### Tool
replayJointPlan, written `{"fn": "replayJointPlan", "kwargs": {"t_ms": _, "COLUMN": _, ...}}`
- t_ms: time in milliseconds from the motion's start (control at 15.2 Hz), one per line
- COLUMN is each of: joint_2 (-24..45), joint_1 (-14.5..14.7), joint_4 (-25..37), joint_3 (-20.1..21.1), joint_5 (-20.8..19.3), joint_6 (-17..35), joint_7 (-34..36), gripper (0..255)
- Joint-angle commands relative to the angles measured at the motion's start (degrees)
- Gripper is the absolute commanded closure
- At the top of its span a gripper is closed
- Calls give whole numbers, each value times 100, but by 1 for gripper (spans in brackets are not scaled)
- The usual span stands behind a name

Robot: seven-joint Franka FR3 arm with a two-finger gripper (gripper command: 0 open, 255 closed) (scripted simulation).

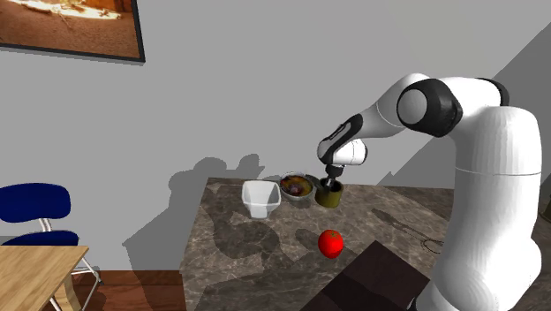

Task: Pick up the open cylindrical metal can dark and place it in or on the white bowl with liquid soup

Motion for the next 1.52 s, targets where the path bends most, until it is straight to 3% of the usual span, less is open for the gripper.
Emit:
{"fn": "replayJointPlan", "kwargs": {"t_ms": 0, "joint_2": -138, "joint_1": 34, "joint_4": -22, "joint_3": -42, "joint_5": -64, "joint_6": -109, "joint_7": 47, "gripper": 255}}
{"fn": "replayJointPlan", "kwargs": {"t_ms": 858, "joint_2": -866, "joint_1": 170, "joint_4": 73, "joint_3": -230, "joint_5": -444, "joint_6": -899, "joint_7": 317, "gripper": 255}}
{"fn": "replayJointPlan", "kwargs": {"t_ms": 1452, "joint_2": 805, "joint_1": 89, "joint_4": 2856, "joint_3": 7, "joint_5": -171, "joint_6": -2047, "joint_7": 579, "gripper": 255}}
